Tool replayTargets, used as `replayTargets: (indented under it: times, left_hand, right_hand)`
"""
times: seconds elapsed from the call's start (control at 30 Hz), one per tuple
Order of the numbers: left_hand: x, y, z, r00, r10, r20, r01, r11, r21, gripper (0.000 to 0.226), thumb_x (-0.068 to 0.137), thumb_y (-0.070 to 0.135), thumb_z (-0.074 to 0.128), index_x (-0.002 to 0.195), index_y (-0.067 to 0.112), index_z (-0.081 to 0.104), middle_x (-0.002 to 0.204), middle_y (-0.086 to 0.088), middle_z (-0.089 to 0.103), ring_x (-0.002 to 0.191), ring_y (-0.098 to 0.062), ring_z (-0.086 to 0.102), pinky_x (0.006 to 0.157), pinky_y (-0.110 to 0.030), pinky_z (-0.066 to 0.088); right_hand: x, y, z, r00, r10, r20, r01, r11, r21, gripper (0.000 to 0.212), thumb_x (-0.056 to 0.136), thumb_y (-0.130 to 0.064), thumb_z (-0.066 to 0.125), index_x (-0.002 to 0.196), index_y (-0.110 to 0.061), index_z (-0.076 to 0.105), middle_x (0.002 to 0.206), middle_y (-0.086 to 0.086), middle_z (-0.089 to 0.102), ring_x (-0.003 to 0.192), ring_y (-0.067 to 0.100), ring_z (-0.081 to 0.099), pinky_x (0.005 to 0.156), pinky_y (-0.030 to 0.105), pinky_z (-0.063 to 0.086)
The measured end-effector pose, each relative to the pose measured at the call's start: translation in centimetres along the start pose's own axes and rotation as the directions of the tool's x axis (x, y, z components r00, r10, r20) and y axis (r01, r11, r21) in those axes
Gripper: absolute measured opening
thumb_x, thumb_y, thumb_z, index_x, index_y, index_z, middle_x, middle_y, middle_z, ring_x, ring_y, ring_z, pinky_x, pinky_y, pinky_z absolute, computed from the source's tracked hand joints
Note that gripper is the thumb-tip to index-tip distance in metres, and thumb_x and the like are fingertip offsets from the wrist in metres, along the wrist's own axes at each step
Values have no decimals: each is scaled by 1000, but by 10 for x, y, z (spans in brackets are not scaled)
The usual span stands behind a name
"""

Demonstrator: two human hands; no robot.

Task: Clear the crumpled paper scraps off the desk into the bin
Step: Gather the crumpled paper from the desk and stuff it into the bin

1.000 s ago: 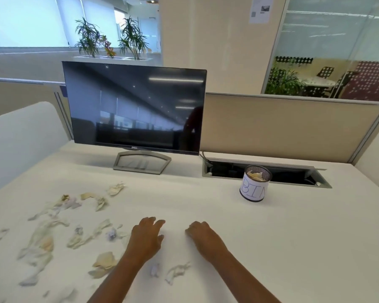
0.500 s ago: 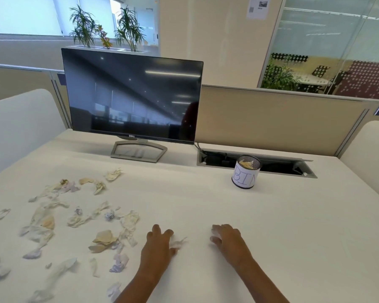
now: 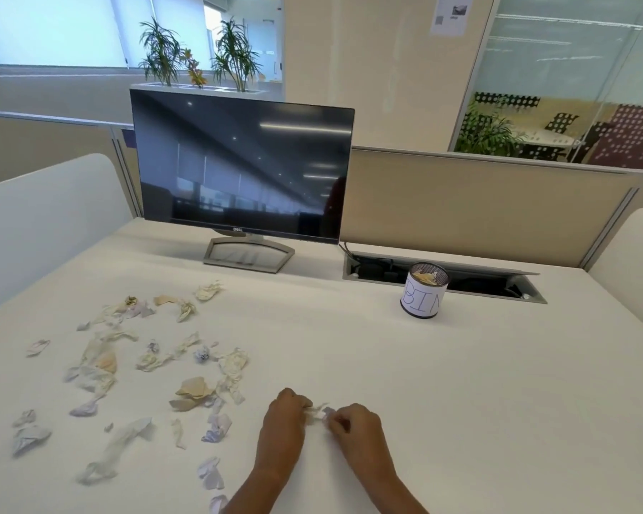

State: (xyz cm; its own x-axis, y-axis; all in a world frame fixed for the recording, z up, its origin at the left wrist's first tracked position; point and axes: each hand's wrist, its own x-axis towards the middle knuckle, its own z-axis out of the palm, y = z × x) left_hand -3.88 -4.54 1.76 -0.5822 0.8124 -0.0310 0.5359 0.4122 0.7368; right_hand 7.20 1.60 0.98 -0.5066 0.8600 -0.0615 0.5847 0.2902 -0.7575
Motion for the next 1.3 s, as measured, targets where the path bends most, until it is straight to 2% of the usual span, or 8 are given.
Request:
replayTargets:
  times: [0.23, 0.33, 0.47, 0.6, 0.83, 0.97, 1.07, 1.3]
  left_hand:
    - [6, -3, -15, 997, 55, -47, -57, 998, -41, 19, 94, 7, 43, 81, 17, 52, 86, 2, 54, 79, -8, 54, 62, -12, 38]
    - [13, -10, -22, 994, 85, -63, -84, 996, 28, 21, 97, 13, 39, 78, 16, 48, 76, 2, 49, 68, -7, 49, 62, -17, 38]
    - [25, -24, -36, 991, 134, 2, -134, 991, -9, 31, 98, 11, 39, 127, 16, 48, 117, -2, 53, 98, -10, 54, 79, -12, 41]
    - [40, -45, -62, 994, 92, -58, -96, 993, -66, 38, 96, 5, 41, 129, 20, 52, 114, 11, 54, 101, -1, 52, 91, -15, 38]
    - [72, -92, -114, 979, 31, -203, -45, 997, -65, 44, 89, -10, 42, 126, 10, 54, 132, -8, 55, 122, -20, 52, 102, -21, 35]
    - [81, -111, -129, 998, 3, 58, -11, 990, 138, 60, 92, 27, 54, 144, 16, 26, 149, -8, 31, 139, -20, 30, 112, -25, 24]
    - [82, -115, -127, 961, -114, 254, 39, 959, 280, 85, 86, 46, 58, 149, 23, 6, 158, -9, 8, 146, -24, 10, 116, -36, 19]
    - [89, -106, -112, 951, -75, 299, -56, 911, 409, 104, 78, 48, 66, 149, 19, -4, 157, -8, 6, 143, -26, 15, 113, -35, 25]
  right_hand:
    - [13, -39, 30, 959, 248, 140, -284, 804, 523, 35, 91, -28, 57, 75, 0, 70, 79, 23, 70, 76, 20, 65, 78, 36, 55]
    - [22, -56, 46, 940, 274, 203, -339, 673, 658, 25, 91, -13, 57, 85, 9, 67, 77, 20, 66, 71, 23, 64, 61, 24, 54]
    - [39, -73, 63, 938, 313, 146, -330, 683, 652, 19, 88, -7, 59, 76, 5, 66, 63, 11, 58, 56, 16, 52, 49, 20, 42]
    - [58, -87, 74, 968, 244, 57, -237, 813, 533, 11, 82, -7, 66, 73, -1, 70, 70, 10, 67, 64, 18, 61, 62, 19, 47]
    - [91, -102, 82, 998, -7, -56, 5, 999, -37, 21, 86, 1, 48, 96, 1, 66, 107, 13, 67, 99, 24, 61, 73, 22, 40]
    - [104, -109, 86, 997, -40, 72, 55, 974, -220, 35, 85, 4, 41, 115, -5, 57, 123, 10, 57, 115, 21, 53, 91, 22, 39]
    - [109, -117, 89, 989, -10, 146, 35, 985, -172, 38, 80, 0, 45, 117, -10, 50, 122, 11, 53, 112, 24, 53, 84, 24, 41]
    - [115, -130, 96, 916, -42, 399, 169, 942, -290, 72, 81, -17, 57, 143, -28, 21, 152, 7, 17, 134, 30, 33, 104, 34, 38]
